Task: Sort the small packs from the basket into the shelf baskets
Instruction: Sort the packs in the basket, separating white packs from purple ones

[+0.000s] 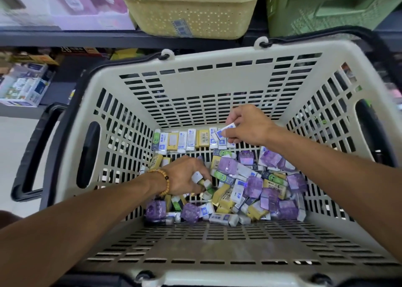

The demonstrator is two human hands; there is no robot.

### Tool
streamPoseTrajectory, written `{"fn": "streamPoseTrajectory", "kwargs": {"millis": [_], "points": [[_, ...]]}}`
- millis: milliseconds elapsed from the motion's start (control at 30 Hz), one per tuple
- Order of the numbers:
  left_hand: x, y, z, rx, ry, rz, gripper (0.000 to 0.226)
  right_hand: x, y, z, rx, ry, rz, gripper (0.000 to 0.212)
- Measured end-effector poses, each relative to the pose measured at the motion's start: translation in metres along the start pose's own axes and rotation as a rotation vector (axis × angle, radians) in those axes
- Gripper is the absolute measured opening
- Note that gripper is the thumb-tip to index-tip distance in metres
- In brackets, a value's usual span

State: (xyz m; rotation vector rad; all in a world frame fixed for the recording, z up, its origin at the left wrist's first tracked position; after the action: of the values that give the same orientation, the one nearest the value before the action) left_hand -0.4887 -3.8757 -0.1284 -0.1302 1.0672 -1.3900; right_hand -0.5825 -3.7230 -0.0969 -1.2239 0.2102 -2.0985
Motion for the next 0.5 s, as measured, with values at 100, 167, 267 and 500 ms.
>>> {"fn": "streamPoseTrajectory", "kwargs": {"millis": [100, 167, 267, 500], "points": [[0.000, -0.012, 0.006, -0.020, -0.034, 0.059, 0.034, -0.006, 0.006, -0.008, -0.021, 0.062, -0.163, 0.008], [-0.002, -0.028, 0.014, -0.061, -0.056, 0.133, 0.030, -0.007, 0.015, -0.016, -0.020, 0.095, -0.187, 0.015], [-0.004, -0.055, 0.034, -0.188, -0.072, 0.368, 0.025, 0.001, 0.035, -0.027, 0.040, 0.088, -0.087, 0.018], [0.012, -0.077, 0.070, -0.489, -0.255, 0.820, 0.027, 0.010, 0.046, -0.025, -0.014, 0.043, -0.118, 0.012]]}}
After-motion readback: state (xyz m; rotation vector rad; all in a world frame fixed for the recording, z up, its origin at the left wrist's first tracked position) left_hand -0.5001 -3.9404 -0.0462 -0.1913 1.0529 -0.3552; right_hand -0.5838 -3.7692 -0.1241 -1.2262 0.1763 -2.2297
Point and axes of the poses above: each hand's wrist, its own z-axis away from the middle knuckle, its own y-axis out of the palm, x = y × z, the point moved 6 cm from there along -z, towards the middle knuckle, and after that the axes turned 3 degrees about y, right-handed, at the moved point
